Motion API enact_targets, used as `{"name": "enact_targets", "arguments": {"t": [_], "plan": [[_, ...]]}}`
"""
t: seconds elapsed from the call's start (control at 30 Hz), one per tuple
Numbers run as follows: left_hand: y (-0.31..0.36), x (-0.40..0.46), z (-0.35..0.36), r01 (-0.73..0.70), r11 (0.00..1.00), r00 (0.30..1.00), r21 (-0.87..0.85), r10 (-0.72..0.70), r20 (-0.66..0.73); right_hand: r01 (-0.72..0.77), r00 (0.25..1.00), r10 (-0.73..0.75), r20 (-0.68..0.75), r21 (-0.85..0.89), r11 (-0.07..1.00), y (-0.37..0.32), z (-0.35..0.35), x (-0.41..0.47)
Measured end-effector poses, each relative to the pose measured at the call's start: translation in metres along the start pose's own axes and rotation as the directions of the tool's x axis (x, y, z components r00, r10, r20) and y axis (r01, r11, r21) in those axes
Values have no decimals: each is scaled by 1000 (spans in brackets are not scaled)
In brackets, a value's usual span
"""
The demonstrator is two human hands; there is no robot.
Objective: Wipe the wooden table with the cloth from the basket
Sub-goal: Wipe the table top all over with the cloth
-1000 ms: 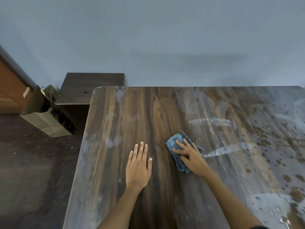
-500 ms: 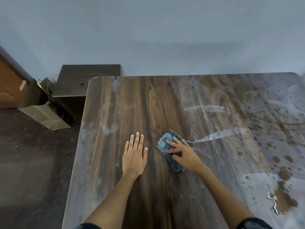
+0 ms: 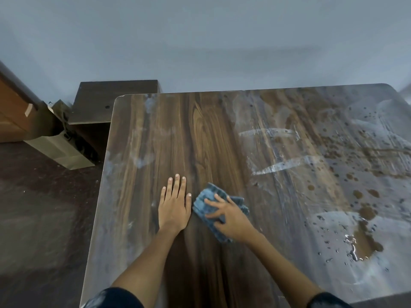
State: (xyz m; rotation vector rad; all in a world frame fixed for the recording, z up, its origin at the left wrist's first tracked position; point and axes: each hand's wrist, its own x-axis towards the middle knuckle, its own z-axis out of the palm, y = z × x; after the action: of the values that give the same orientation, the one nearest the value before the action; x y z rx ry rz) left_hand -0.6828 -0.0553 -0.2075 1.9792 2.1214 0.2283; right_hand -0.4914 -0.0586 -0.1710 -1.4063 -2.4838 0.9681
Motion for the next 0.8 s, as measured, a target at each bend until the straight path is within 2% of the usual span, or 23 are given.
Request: {"name": "enact_targets", "arguments": {"t": [0.13,0.23,0.3,0.37,0.53,0.67,0.8], "plan": [[2,-14,0,6,1000,1000,-9,-6,-5,-19,998,13,67,76,997,25,-3,-45],[5,-28,2,21,1000,1000,-11,-21,-6,-126,988,138,-70,151,981,47,-21,-46],[7,-37,2,19,1000,1000,-8,-19,0,-207,956,233,-176,156,966,49,-29,-34],[7,-44,2,14,1000,1000,6,-14,14,-250,943,272,-191,131,959,39,-27,-18],[10,-55,2,14,1000,1000,8,-14,9,-82,995,81,-50,-2,997,1,2,-14],[10,-64,3,0,1000,1000,6,0,-1,27,999,-30,38,68,997,-4,25,-53],[8,-71,4,-9,1000,1000,-5,9,1,-5,999,-3,41,199,980,19,17,-85]]}}
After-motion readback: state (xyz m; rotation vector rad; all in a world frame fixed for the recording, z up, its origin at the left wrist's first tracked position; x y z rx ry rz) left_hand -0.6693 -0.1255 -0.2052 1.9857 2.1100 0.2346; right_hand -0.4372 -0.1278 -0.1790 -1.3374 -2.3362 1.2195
